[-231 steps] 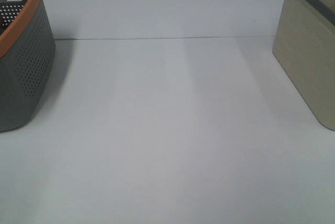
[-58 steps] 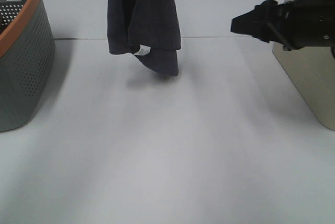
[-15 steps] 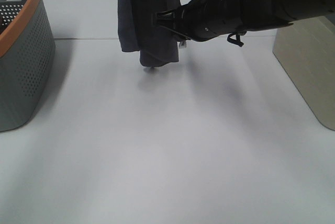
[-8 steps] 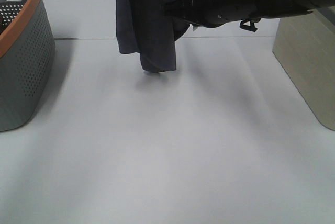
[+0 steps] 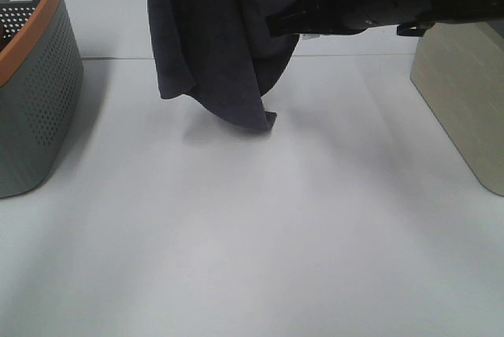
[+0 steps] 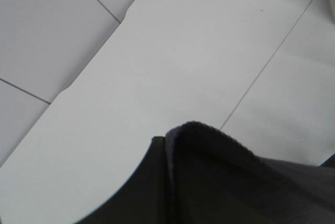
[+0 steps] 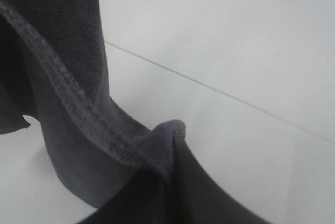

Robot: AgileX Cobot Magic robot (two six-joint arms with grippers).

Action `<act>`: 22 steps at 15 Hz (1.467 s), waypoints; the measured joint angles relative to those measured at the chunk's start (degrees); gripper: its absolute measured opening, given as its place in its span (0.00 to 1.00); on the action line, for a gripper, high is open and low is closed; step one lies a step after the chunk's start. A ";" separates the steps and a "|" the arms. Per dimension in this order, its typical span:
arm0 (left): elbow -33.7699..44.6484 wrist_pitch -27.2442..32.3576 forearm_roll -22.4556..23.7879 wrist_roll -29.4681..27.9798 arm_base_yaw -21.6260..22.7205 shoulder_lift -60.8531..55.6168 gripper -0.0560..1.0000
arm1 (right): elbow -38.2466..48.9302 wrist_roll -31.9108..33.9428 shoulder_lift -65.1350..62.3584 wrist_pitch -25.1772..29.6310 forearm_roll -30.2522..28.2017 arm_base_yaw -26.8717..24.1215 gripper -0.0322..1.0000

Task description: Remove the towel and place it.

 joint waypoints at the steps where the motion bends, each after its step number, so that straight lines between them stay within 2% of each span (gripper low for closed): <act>1: 0.00 1.20 2.86 0.86 0.00 0.34 0.05 | 0.00 -3.09 -1.09 -0.23 -0.23 0.00 0.05; 4: 0.00 5.96 4.53 3.78 0.00 0.86 0.05 | 0.06 -10.20 -3.67 -0.57 -0.34 0.00 0.05; 7: 0.00 6.36 4.58 3.90 0.00 1.55 0.05 | 0.06 -11.34 -4.01 -1.03 -1.43 0.00 0.05; 8: 0.00 4.98 4.58 3.90 0.29 2.98 0.05 | -0.69 -11.40 -2.75 -1.20 -6.82 0.00 0.05; 11: 0.00 -0.69 4.58 1.66 1.78 5.61 0.05 | -6.07 -10.83 2.35 -2.75 -14.95 0.00 0.05; 13: 0.00 -9.34 4.58 0.80 3.78 7.22 0.05 | -11.92 -10.66 7.45 -4.24 -21.14 -0.23 0.05; 15: 0.00 -20.05 4.58 0.46 5.73 9.11 0.05 | -19.65 -10.31 12.89 -4.30 -28.19 -2.23 0.05; 16: 0.00 -23.20 4.58 -0.23 6.82 10.37 0.05 | -23.09 -10.31 15.53 -4.30 -30.19 -3.72 0.05; 19: 0.00 -21.37 4.47 -3.67 7.73 11.97 0.05 | -26.93 -10.26 18.05 -6.36 -30.71 -5.44 0.05; 22: 0.00 -20.68 1.26 -4.53 7.73 12.03 0.05 | -27.10 -10.26 18.05 -9.51 -29.74 -5.50 0.05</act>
